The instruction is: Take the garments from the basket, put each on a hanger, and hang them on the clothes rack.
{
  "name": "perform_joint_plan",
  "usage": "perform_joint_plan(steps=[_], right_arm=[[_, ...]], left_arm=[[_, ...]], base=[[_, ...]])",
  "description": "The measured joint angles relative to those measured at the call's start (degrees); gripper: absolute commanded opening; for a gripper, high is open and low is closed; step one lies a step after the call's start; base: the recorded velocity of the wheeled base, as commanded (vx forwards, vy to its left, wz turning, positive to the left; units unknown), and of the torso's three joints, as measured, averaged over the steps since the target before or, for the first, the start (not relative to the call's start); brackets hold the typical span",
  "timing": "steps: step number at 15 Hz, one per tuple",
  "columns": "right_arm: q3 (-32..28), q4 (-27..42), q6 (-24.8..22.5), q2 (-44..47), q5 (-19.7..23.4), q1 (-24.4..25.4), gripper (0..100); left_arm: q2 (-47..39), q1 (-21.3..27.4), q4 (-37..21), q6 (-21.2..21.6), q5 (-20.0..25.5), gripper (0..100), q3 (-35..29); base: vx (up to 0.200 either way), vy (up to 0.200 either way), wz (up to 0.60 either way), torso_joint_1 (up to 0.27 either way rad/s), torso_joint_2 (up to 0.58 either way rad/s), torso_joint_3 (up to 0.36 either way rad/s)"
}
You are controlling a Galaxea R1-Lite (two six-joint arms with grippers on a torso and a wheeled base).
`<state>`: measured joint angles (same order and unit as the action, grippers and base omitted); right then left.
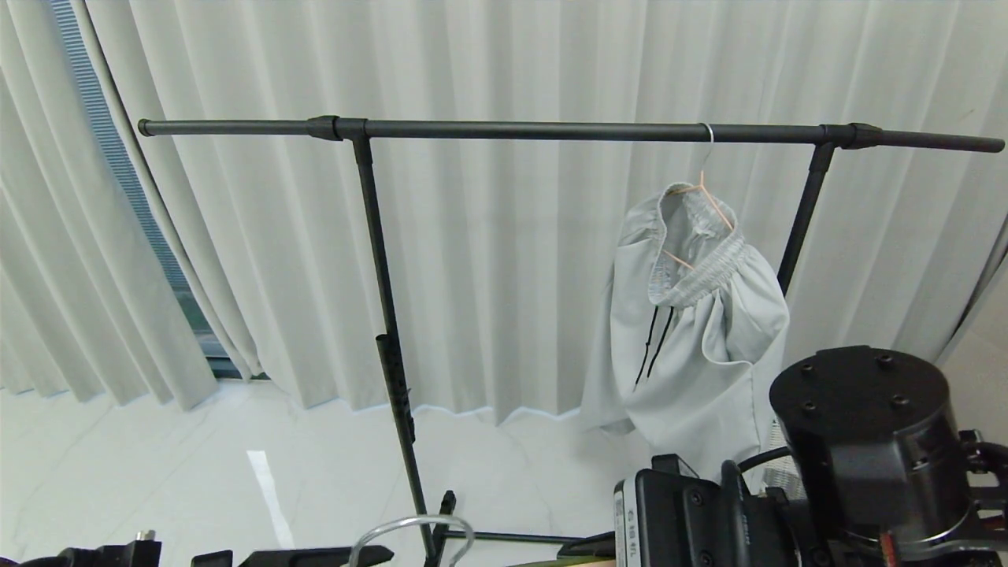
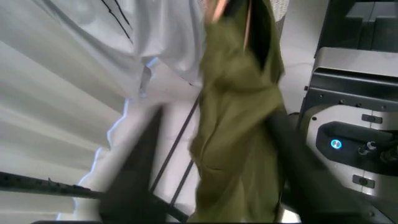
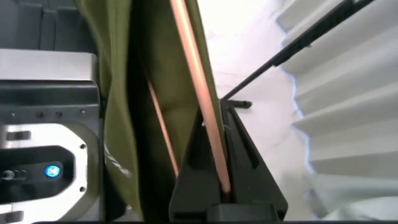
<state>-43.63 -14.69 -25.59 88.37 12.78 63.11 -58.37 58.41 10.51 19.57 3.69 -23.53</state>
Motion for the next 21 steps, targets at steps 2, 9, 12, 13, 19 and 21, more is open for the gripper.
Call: perform_joint_plan(steps=[2, 9, 12, 13, 19, 21], right_arm=[[0.00, -1.48, -3.69, -1.08, 0.09, -0.18, 0], [3.78, -3.43, -13.34, -8.11, 1.58, -8.95, 0], [4.35, -3.36, -13.14, -11.00, 2.27, -11.35, 0], [4.39, -3.34, -12.78, -11.78, 2.79, -11.70, 0], [3.86, -3.40, -10.31, -14.28, 2.90, -9.01, 0], [3.75, -3.43, -10.20, -14.69, 2.88, -7.70, 0]], left_arm=[[0.00, -0.06, 0.00, -0.30, -0.06, 100, 0.21], [0.46, -8.69, -0.06, -0.17, -0.20, 100, 4.71], [0.35, -17.03, -0.09, 0.05, -0.35, 100, 8.46], [0.02, -19.93, -0.06, 0.06, -0.35, 100, 9.62], [-4.74, -28.64, -0.06, -0.50, -0.11, 100, 10.89], [-5.60, -28.94, 0.05, -0.66, -0.02, 100, 10.11]], base=[[0.000, 0.000, 0.00, 0.000, 0.00, 0.000], [0.000, 0.000, 0.00, 0.000, 0.00, 0.000], [0.000, 0.000, 0.00, 0.000, 0.00, 0.000], [0.000, 0.000, 0.00, 0.000, 0.00, 0.000], [0.000, 0.000, 0.00, 0.000, 0.00, 0.000], [0.000, 0.000, 0.00, 0.000, 0.00, 0.000]])
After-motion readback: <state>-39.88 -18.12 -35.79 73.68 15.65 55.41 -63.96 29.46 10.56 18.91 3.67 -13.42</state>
